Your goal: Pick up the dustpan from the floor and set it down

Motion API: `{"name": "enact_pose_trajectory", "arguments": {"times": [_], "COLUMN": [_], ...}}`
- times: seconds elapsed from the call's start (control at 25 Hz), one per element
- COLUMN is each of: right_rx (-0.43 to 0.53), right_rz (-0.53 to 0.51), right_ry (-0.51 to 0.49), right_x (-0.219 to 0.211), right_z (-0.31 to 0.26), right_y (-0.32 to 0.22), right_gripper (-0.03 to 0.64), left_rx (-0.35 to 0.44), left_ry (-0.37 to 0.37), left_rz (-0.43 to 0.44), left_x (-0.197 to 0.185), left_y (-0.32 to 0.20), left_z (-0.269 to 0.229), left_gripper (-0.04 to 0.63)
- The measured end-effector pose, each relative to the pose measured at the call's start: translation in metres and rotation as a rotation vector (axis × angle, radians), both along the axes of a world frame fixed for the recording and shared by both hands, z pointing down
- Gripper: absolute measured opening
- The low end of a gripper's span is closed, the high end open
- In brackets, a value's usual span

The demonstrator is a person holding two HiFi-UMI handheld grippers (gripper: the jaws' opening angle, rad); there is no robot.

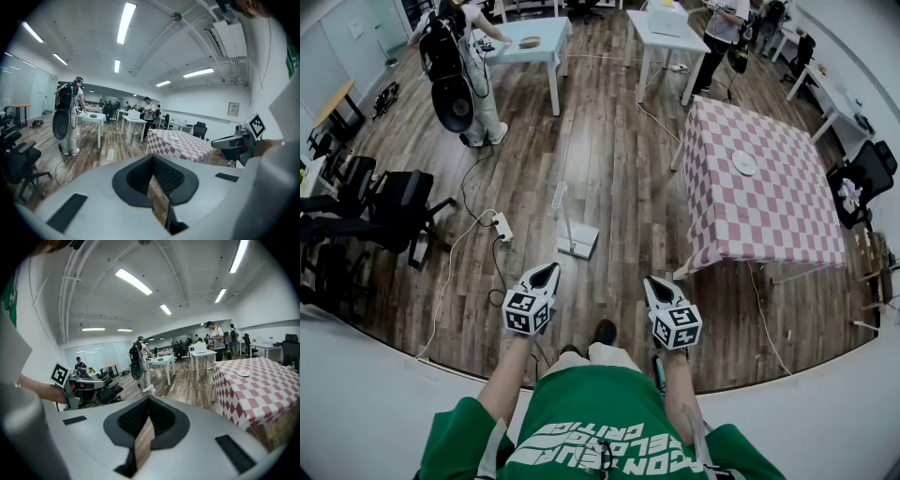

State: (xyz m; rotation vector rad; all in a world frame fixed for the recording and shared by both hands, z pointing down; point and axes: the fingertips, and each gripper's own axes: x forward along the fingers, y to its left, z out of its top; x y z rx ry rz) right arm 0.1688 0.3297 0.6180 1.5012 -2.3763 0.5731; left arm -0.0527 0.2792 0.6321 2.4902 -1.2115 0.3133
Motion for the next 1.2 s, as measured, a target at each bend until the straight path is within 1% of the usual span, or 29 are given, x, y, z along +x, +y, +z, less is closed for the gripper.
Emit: {"name": "enact_pose_trajectory", "arguments": {"times": [0.32, 0.52, 0.76, 1.2], "right_rx": [-0.002, -0.008, -0.012, -0.042], "right_rz": [-0.001, 0.004, 0.016, 0.040], "right_ry": [0.011, 0.000, 0.000, 0.005], "right_x": [-0.001, 0.001, 0.008, 0.021], "right_z": [0.001, 0.001, 0.005, 0.018], "right_y": [-0.003, -0.002, -0.007, -0.025], "right_gripper": [0.008, 0.008, 0.008, 0.008], "left_rx": [0.008, 0.010, 0.013, -0.029], "left_ry": [-0.003, -0.004, -0.009, 0.005], "left_rz": [0.010, 0.014, 0.020, 0.019], "left_x": [0.001, 0.003, 0.005, 0.011], "left_y": [-0.004, -0.005, -0.018, -0.028], "left_z": [0.000, -0.002, 0.001, 0.020], "left_gripper": [0.005, 0.005, 0.005, 0.005]}}
